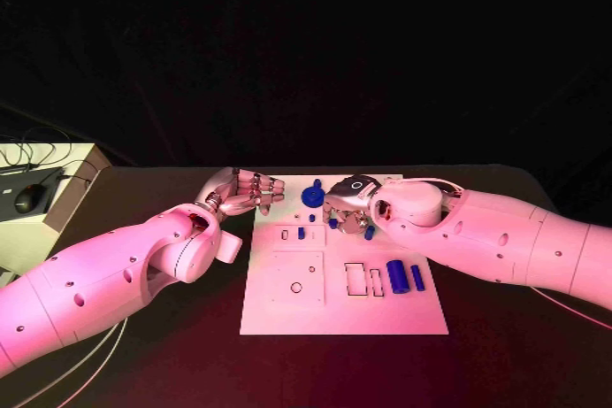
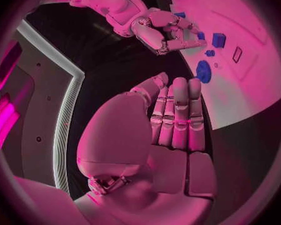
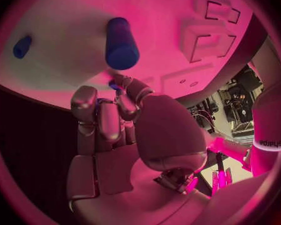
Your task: Assemble the parts on the task board
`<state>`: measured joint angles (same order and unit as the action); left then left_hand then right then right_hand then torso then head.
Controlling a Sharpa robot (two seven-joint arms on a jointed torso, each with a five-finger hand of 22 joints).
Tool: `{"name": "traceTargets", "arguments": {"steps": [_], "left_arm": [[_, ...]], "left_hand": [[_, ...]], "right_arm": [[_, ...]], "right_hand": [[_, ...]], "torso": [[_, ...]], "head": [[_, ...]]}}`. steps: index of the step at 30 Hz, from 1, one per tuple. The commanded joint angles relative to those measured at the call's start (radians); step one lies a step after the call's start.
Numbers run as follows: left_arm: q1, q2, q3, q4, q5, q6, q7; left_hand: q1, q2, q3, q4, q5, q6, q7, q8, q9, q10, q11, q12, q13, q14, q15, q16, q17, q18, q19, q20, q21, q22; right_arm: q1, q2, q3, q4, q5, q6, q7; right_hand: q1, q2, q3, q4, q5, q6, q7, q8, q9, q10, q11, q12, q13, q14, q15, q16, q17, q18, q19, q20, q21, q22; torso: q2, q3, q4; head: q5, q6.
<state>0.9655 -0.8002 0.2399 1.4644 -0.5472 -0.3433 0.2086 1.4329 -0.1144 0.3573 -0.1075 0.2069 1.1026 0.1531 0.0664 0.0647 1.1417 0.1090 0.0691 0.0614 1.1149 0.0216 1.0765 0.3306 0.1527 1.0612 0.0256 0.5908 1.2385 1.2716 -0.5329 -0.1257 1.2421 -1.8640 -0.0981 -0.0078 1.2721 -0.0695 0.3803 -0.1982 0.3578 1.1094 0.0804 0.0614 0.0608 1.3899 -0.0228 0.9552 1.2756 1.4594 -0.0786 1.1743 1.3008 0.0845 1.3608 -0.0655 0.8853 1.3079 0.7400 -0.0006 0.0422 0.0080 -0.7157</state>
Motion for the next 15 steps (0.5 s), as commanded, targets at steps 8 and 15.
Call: {"name": "traceTargets", "arguments": {"steps": [8, 15], "left_arm": [[0.001, -0.002, 0.0, 0.002, 0.007, 0.032, -0.013], [0.001, -0.004, 0.0, 0.002, 0.007, 0.036, -0.018]], "left_hand": [[-0.001, 0.006, -0.003, 0.01, -0.003, -0.014, 0.001, 0.003, -0.001, -0.016, 0.003, 0.009, -0.001, -0.008, 0.001, 0.006, -0.003, 0.017, 0.007, 0.001, -0.012, -0.003], [0.0, 0.006, -0.006, 0.012, -0.003, -0.02, 0.003, 0.004, -0.001, -0.023, 0.004, 0.011, -0.001, -0.009, 0.002, 0.006, -0.004, 0.019, 0.008, 0.003, -0.016, -0.004]], "right_arm": [[-0.021, -0.003, -0.018, -0.021, -0.015, 0.118, -0.035], [-0.02, -0.01, -0.018, -0.016, 0.013, 0.057, -0.019]], "right_hand": [[-0.041, -0.016, 0.01, 0.013, 0.014, -0.005, 0.015, 0.0, 0.002, 0.004, 0.012, 0.016, 0.005, 0.003, 0.011, 0.012, 0.006, 0.005, 0.005, 0.001, 0.021, 0.1], [-0.043, -0.045, -0.098, 0.1, 0.0, 0.015, 0.022, 0.0, 0.003, 0.014, 0.015, 0.029, 0.011, 0.013, 0.011, 0.026, 0.019, -0.007, 0.027, -0.01, 0.043, 0.106]], "torso": [[0.001, 0.0004, 0.0002], [0.001, 0.0013, -0.0008]], "head": [[-0.001, -0.001], [-0.001, -0.002]]}}
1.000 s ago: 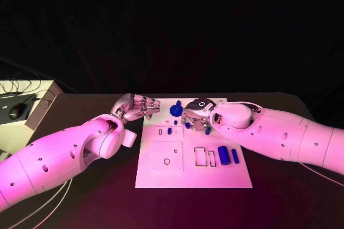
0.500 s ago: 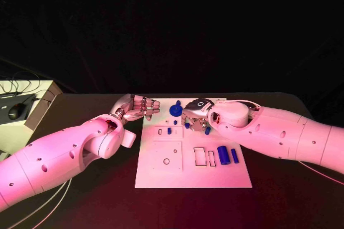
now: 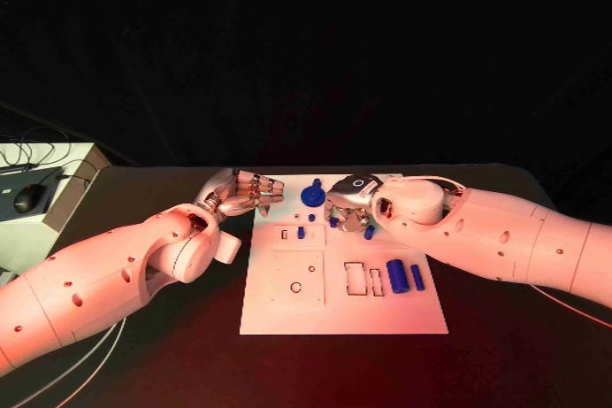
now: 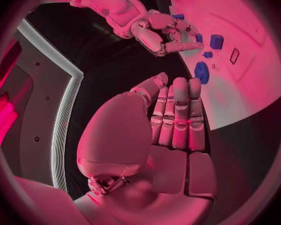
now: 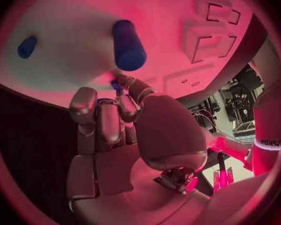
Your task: Assemble the parts on the task board
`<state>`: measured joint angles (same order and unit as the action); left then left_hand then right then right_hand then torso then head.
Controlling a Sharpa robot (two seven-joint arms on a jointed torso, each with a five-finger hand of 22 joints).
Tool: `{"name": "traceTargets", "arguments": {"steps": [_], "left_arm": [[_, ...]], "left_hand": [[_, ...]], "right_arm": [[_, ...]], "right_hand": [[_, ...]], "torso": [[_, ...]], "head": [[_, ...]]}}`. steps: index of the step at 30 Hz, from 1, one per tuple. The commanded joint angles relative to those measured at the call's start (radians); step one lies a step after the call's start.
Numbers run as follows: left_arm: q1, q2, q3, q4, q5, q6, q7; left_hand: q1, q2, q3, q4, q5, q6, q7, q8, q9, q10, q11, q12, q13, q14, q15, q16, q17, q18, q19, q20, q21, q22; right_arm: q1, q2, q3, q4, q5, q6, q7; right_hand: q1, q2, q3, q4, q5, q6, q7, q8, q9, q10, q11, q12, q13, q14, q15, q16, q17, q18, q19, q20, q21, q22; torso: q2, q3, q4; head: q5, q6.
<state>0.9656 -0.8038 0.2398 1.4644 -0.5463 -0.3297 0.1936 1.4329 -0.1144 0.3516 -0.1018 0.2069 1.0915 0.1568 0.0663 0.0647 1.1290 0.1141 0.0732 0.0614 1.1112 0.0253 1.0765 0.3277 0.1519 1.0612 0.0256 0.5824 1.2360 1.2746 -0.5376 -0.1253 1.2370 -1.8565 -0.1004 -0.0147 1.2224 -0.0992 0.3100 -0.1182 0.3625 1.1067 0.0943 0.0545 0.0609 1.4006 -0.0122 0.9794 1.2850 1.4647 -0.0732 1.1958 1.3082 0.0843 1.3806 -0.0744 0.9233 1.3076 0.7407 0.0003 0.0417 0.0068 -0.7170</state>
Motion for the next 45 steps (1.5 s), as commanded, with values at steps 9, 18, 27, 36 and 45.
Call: {"name": "traceTargets", "arguments": {"steps": [9, 18, 27, 36, 45], "left_arm": [[0.001, -0.001, 0.0, 0.002, 0.006, 0.028, -0.01], [0.001, -0.001, 0.0, 0.002, 0.005, 0.031, -0.017], [0.001, -0.001, 0.0, 0.003, 0.011, 0.028, -0.033], [0.001, 0.0, 0.0, 0.004, 0.021, 0.025, -0.073], [0.001, 0.004, 0.0, 0.006, 0.007, 0.028, -0.16]], "left_hand": [[0.002, 0.007, 0.0, 0.006, -0.003, -0.012, 0.0, 0.003, -0.001, -0.013, 0.0, 0.008, -0.001, -0.006, -0.001, 0.005, -0.002, 0.02, 0.008, 0.003, -0.009, -0.001], [0.004, 0.008, 0.0, 0.006, -0.002, -0.013, 0.001, 0.003, -0.001, -0.014, 0.001, 0.009, -0.001, -0.005, -0.001, 0.005, -0.003, 0.021, 0.008, 0.003, -0.009, 0.0], [-0.017, 0.007, -0.01, 0.025, -0.003, -0.017, 0.002, 0.003, -0.001, 0.003, -0.005, 0.02, -0.001, 0.002, -0.002, 0.006, -0.005, 0.017, 0.014, 0.004, -0.019, -0.008], [-0.056, -0.005, -0.045, 0.089, 0.0, -0.022, 0.007, 0.004, -0.001, 0.061, -0.021, 0.027, 0.0, 0.03, -0.01, 0.006, -0.008, 0.006, 0.052, -0.002, -0.059, -0.053], [-0.115, -0.021, -0.089, 0.161, 0.0, 0.019, -0.012, 0.006, -0.001, 0.119, -0.039, 0.017, 0.002, 0.069, -0.022, 0.004, -0.001, 0.0, 0.091, -0.012, -0.075, -0.083]], "right_arm": [[-0.023, -0.01, -0.018, -0.005, 0.03, -0.003, 0.005], [-0.023, -0.015, -0.018, -0.002, 0.035, -0.076, -0.007], [-0.023, -0.029, -0.018, 0.016, 0.037, -0.17, -0.013], [-0.023, -0.056, -0.017, 0.052, 0.064, -0.209, -0.018], [-0.02, -0.086, -0.007, 0.099, 0.106, -0.229, -0.036]], "right_hand": [[0.031, -0.028, -0.08, 0.09, -0.037, 0.057, 0.005, 0.008, 0.005, 0.003, 0.004, -0.001, -0.002, 0.008, 0.005, -0.001, 0.013, -0.01, 0.012, -0.003, -0.003, 0.107], [0.033, -0.023, -0.086, 0.111, -0.028, 0.092, -0.01, 0.009, 0.008, 0.007, -0.005, 0.002, 0.0, 0.01, -0.001, 0.001, 0.017, -0.014, 0.019, -0.009, 0.01, 0.111], [0.032, -0.03, -0.089, 0.139, -0.005, 0.105, -0.016, 0.009, 0.009, 0.012, -0.01, 0.004, 0.004, 0.01, -0.004, -0.001, 0.019, -0.018, 0.027, -0.014, 0.028, 0.115], [0.03, -0.034, -0.088, 0.156, 0.006, 0.107, -0.017, 0.009, 0.009, 0.014, -0.011, 0.0, 0.005, 0.01, -0.005, -0.006, 0.017, -0.019, 0.03, -0.015, 0.033, 0.116], [0.033, -0.033, -0.087, 0.158, 0.018, 0.105, -0.017, 0.009, 0.009, 0.013, -0.011, -0.002, 0.005, 0.01, -0.006, -0.009, 0.016, -0.02, 0.031, -0.015, 0.033, 0.117]], "torso": [[0.001, 0.0008, -0.0005], [-0.001, 0.0007, -0.0007], [0.0, 0.0006, 0.0004], [0.0, 0.0006, -0.001], [-0.001, 0.0005, -0.0021]], "head": [[-0.001, -0.002], [-0.002, -0.001], [-0.001, 0.001], [-0.001, 0.002], [-0.001, 0.004]]}}
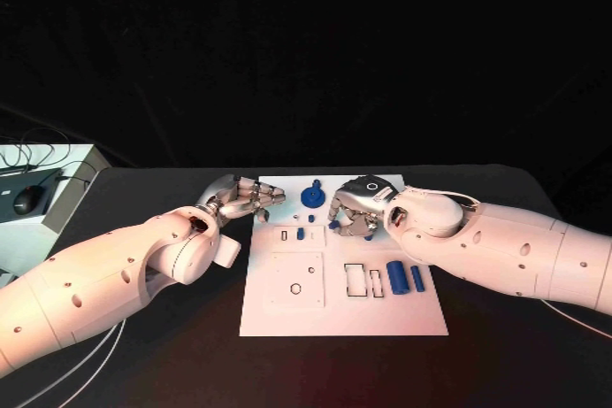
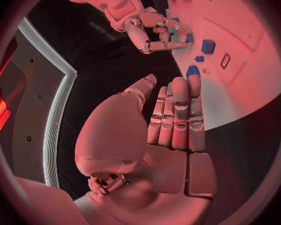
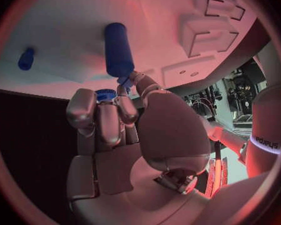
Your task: Assemble the parts on the task board
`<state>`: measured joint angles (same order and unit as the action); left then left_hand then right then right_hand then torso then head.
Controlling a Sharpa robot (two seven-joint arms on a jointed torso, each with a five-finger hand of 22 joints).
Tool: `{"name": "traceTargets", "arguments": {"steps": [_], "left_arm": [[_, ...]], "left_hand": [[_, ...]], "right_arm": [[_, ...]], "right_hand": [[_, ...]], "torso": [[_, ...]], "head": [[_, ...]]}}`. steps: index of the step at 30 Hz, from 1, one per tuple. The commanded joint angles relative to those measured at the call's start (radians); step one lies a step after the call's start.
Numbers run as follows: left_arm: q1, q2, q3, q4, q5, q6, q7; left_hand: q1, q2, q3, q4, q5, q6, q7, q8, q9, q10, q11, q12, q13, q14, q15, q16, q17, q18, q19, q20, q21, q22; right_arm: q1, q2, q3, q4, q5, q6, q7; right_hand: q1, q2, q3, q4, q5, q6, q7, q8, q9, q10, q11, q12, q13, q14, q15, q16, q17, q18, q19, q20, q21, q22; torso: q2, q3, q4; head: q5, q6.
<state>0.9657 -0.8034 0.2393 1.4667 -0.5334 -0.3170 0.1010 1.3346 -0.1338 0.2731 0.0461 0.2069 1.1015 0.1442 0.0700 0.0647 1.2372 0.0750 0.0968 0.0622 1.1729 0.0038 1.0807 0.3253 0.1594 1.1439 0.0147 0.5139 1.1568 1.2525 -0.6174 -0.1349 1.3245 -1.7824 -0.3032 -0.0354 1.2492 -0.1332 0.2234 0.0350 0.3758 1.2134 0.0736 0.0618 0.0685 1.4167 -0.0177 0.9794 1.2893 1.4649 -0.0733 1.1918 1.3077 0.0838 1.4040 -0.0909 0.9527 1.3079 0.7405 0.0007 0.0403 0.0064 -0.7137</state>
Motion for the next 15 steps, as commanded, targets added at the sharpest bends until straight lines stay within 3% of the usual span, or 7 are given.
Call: {"name": "traceTargets", "arguments": {"steps": [1, 8, 11, 13, 14, 15], "left_arm": [[0.001, 0.005, 0.0, 0.004, -0.012, 0.02, -0.082], [0.002, 0.019, 0.0, 0.0, -0.07, 0.067, -0.154], [0.003, 0.027, 0.0, -0.003, -0.095, 0.087, -0.173], [0.004, 0.033, 0.0, -0.006, -0.116, 0.102, -0.188], [0.005, 0.036, 0.0, -0.007, -0.124, 0.108, -0.194], [0.006, 0.04, 0.0, -0.009, -0.135, 0.114, -0.2]], "left_hand": [[-0.024, -0.003, -0.022, 0.021, 0.0, 0.013, -0.003, 0.002, -0.001, 0.023, -0.004, -0.004, 0.002, 0.013, -0.003, -0.001, 0.002, -0.008, 0.013, -0.003, -0.007, -0.007], [-0.051, 0.004, -0.142, 0.064, -0.003, 0.028, -0.015, 0.0, 0.0, 0.104, -0.028, 0.024, 0.011, 0.046, -0.021, -0.003, 0.025, -0.017, 0.04, -0.019, -0.007, -0.02], [-0.046, 0.029, -0.223, 0.079, 0.0, 0.035, -0.022, 0.0, 0.001, 0.117, -0.038, 0.067, 0.021, 0.053, -0.03, 0.015, 0.06, -0.023, 0.05, -0.033, 0.012, -0.006], [-0.059, 0.032, -0.268, 0.095, -0.001, 0.04, -0.027, 0.0, 0.002, 0.129, -0.046, 0.108, 0.04, 0.059, -0.035, 0.024, 0.082, -0.027, 0.052, -0.038, 0.022, 0.002], [-0.048, 0.049, -0.322, 0.105, 0.003, 0.045, -0.029, -0.001, 0.004, 0.088, -0.048, 0.181, 0.086, 0.059, -0.04, 0.036, 0.123, -0.033, 0.051, -0.049, 0.047, 0.025], [-0.054, 0.051, -0.333, 0.112, 0.001, 0.054, -0.035, 0.004, 0.007, 0.102, -0.055, 0.211, 0.102, 0.067, -0.045, 0.04, 0.133, -0.033, 0.051, -0.05, 0.051, 0.028]], "right_arm": [[0.004, -0.009, 0.005, 0.018, 0.037, -0.028, -0.018], [0.014, -0.028, 0.016, 0.056, 0.073, -0.032, -0.027], [0.018, -0.032, 0.02, 0.068, 0.087, -0.031, -0.028], [0.02, -0.034, 0.022, 0.077, 0.095, -0.03, -0.029], [0.021, -0.034, 0.023, 0.08, 0.099, -0.03, -0.029], [0.022, -0.034, 0.024, 0.083, 0.102, -0.029, -0.03]], "right_hand": [[0.007, 0.001, 0.0, 0.005, 0.005, -0.002, 0.004, 0.002, 0.001, -0.003, -0.006, -0.002, 0.001, 0.01, -0.005, -0.005, 0.017, -0.019, 0.007, 0.001, 0.004, 0.116], [0.007, 0.001, 0.0, 0.005, 0.006, -0.003, 0.004, 0.001, 0.001, -0.002, -0.006, -0.002, 0.001, 0.01, -0.005, -0.005, 0.017, -0.019, 0.007, 0.001, 0.004, 0.116], [0.009, 0.002, 0.001, 0.004, 0.007, -0.004, 0.005, 0.001, 0.001, -0.003, -0.006, -0.004, 0.001, 0.01, -0.005, -0.007, 0.016, -0.019, 0.008, 0.001, 0.006, 0.117], [0.01, 0.002, 0.001, 0.003, 0.008, -0.005, 0.005, 0.001, 0.001, -0.004, -0.006, -0.005, 0.001, 0.01, -0.005, -0.007, 0.016, -0.019, 0.008, 0.001, 0.005, 0.117], [0.01, 0.002, 0.001, 0.003, 0.008, -0.005, 0.005, 0.001, 0.001, -0.004, -0.006, -0.005, 0.001, 0.01, -0.005, -0.007, 0.016, -0.019, 0.008, 0.001, 0.005, 0.117], [0.01, 0.002, 0.001, 0.003, 0.008, -0.005, 0.005, 0.001, 0.001, -0.004, -0.006, -0.005, 0.001, 0.01, -0.005, -0.007, 0.016, -0.019, 0.008, 0.001, 0.005, 0.117]], "torso": [[-0.001, 0.0002, -0.0009], [-0.001, -0.0001, -0.0008], [-0.002, 0.0001, -0.001], [-0.001, -0.0004, -0.0002], [-0.002, -0.0002, -0.0008], [-0.001, -0.0003, -0.0005]], "head": [[0.0, 0.001], [-0.001, 0.004], [0.0, 0.006], [-0.002, 0.007], [-0.001, 0.006], [-0.001, 0.007]]}}
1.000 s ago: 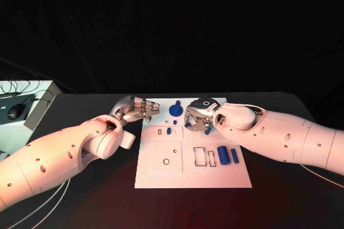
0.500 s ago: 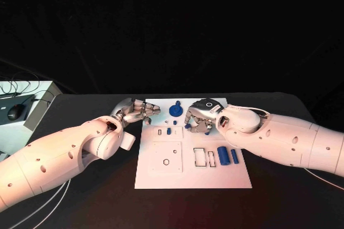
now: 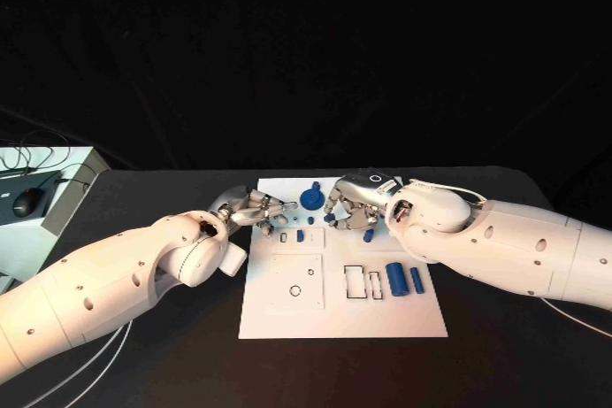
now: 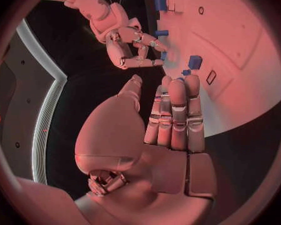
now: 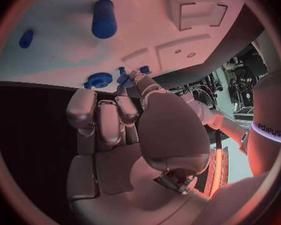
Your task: Assemble the parts on the task board
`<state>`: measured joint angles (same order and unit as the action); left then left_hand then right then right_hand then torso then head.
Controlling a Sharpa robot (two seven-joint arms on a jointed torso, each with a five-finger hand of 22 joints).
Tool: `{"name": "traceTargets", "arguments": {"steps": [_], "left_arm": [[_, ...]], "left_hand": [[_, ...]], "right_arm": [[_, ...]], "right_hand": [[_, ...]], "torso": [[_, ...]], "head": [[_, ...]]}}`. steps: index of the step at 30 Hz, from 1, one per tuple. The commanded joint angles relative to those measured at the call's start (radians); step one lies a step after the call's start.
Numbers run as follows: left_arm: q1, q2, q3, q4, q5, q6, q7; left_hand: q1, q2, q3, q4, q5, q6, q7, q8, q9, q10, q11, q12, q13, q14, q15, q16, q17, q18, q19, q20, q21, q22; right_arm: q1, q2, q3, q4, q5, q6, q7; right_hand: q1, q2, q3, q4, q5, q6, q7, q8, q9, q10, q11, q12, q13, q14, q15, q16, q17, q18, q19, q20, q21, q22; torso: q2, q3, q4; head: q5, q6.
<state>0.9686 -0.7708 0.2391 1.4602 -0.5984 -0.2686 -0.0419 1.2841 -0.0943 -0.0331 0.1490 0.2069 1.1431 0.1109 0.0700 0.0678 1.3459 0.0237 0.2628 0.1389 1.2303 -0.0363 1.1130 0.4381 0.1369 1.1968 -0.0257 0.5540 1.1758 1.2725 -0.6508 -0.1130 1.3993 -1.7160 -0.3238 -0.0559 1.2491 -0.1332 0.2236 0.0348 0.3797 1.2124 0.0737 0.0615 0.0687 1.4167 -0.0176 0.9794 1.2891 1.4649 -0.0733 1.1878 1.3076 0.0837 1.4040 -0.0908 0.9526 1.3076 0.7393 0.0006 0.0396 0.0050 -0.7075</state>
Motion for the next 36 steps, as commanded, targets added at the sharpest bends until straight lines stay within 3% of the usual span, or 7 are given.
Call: {"name": "traceTargets", "arguments": {"steps": [1, 5, 10, 14, 24, 31, 36], "left_arm": [[0.005, 0.011, 0.0, -0.004, -0.08, 0.072, -0.064], [0.012, 0.024, 0.0, -0.011, -0.116, 0.094, -0.083], [0.024, 0.042, -0.001, -0.019, -0.16, 0.108, -0.098], [0.032, 0.053, -0.002, -0.028, -0.185, 0.113, -0.108], [0.053, 0.073, -0.028, -0.045, -0.215, 0.13, -0.133], [0.062, 0.081, -0.042, -0.05, -0.238, 0.135, -0.141], [0.064, 0.085, -0.045, -0.05, -0.236, 0.132, -0.132]], "left_hand": [[-0.009, 0.011, -0.032, 0.013, 0.001, 0.017, -0.006, 0.006, 0.006, -0.004, -0.007, 0.066, 0.038, 0.016, -0.007, 0.013, 0.028, -0.009, 0.003, -0.011, 0.017, 0.013], [-0.039, 0.003, -0.041, 0.041, 0.004, 0.031, -0.019, 0.019, 0.042, -0.047, -0.02, 0.219, 0.151, 0.028, -0.017, 0.034, 0.076, -0.007, 0.006, -0.017, 0.048, 0.039], [-0.078, -0.026, -0.014, 0.093, 0.009, 0.033, -0.043, 0.073, 0.211, -0.089, -0.045, 0.367, 0.27, 0.05, -0.03, 0.072, 0.155, -0.004, 0.017, -0.03, 0.104, 0.08], [-0.099, -0.036, -0.005, 0.127, 0.01, 0.004, -0.05, 0.095, 0.368, -0.092, -0.042, 0.377, 0.29, 0.06, -0.033, 0.054, 0.183, -0.003, 0.013, -0.028, 0.118, 0.084], [-0.13, -0.043, 0.005, 0.135, 0.013, -0.011, -0.059, 0.088, 0.552, -0.097, -0.045, 0.375, 0.296, 0.063, -0.035, 0.033, 0.21, -0.004, 0.005, -0.029, 0.125, 0.072], [-0.147, -0.047, 0.01, 0.139, 0.016, -0.027, -0.065, 0.116, 0.642, -0.104, -0.045, 0.379, 0.292, 0.062, -0.036, 0.03, 0.21, -0.004, 0.002, -0.03, 0.126, 0.062], [-0.142, -0.044, 0.011, 0.138, 0.015, -0.029, -0.065, 0.117, 0.651, -0.106, -0.044, 0.378, 0.29, 0.061, -0.036, 0.029, 0.209, -0.004, -0.001, -0.03, 0.126, 0.06]], "right_arm": [[0.003, -0.001, 0.002, 0.012, 0.039, -0.008, -0.009], [0.005, -0.002, 0.005, 0.027, 0.049, -0.007, -0.009], [0.007, -0.002, 0.007, 0.047, 0.062, -0.006, -0.007], [0.008, -0.001, 0.009, 0.059, 0.068, -0.002, -0.005], [0.008, 0.005, 0.009, 0.074, 0.071, 0.004, 0.0], [0.008, 0.008, 0.01, 0.079, 0.071, 0.006, 0.005], [0.008, 0.014, 0.01, 0.078, 0.072, 0.011, 0.007]], "right_hand": [[0.01, 0.002, 0.001, 0.003, 0.004, -0.004, 0.005, 0.002, 0.001, -0.004, -0.006, -0.005, 0.001, 0.01, -0.005, -0.003, 0.016, -0.019, 0.008, 0.001, 0.005, 0.117], [0.012, 0.003, 0.001, 0.002, 0.004, -0.006, 0.006, 0.001, 0.001, -0.005, -0.005, -0.006, 0.001, 0.01, -0.005, -0.004, 0.016, -0.019, 0.008, 0.001, 0.004, 0.117], [0.013, 0.003, 0.0, 0.0, 0.004, -0.008, 0.007, 0.002, 0.001, -0.004, -0.005, -0.006, 0.001, 0.01, -0.005, -0.004, 0.016, -0.019, 0.008, 0.001, 0.002, 0.116], [0.013, 0.003, 0.0, 0.0, 0.004, -0.008, 0.007, 0.002, 0.001, -0.004, -0.005, -0.006, 0.001, 0.01, -0.005, -0.004, 0.016, -0.019, 0.008, 0.001, 0.002, 0.116], [0.012, 0.003, -0.001, -0.001, 0.004, -0.011, 0.008, 0.001, 0.0, -0.005, -0.004, -0.007, 0.002, 0.01, -0.004, -0.004, 0.016, -0.018, 0.007, 0.002, 0.001, 0.116], [0.012, 0.002, -0.003, -0.003, 0.004, -0.012, 0.009, 0.001, 0.0, -0.005, -0.004, -0.007, 0.002, 0.01, -0.004, -0.005, 0.016, -0.018, 0.007, 0.002, 0.0, 0.116], [0.014, 0.002, -0.002, -0.004, 0.004, -0.012, 0.008, 0.002, 0.001, -0.006, -0.004, -0.007, 0.002, 0.01, -0.004, -0.005, 0.016, -0.018, 0.007, 0.002, 0.0, 0.116]], "torso": [[0.0, -0.0005, 0.0009], [0.001, -0.0009, 0.0023], [0.0, -0.001, 0.002], [0.001, -0.0012, 0.0019], [0.001, -0.0017, 0.0038], [0.002, -0.0005, 0.0019], [0.002, -0.0011, 0.002]], "head": [[0.0, 0.001], [0.0, 0.0], [0.002, 0.0], [0.0, -0.001], [0.0, -0.004], [0.0, -0.006], [-0.002, -0.007]]}}
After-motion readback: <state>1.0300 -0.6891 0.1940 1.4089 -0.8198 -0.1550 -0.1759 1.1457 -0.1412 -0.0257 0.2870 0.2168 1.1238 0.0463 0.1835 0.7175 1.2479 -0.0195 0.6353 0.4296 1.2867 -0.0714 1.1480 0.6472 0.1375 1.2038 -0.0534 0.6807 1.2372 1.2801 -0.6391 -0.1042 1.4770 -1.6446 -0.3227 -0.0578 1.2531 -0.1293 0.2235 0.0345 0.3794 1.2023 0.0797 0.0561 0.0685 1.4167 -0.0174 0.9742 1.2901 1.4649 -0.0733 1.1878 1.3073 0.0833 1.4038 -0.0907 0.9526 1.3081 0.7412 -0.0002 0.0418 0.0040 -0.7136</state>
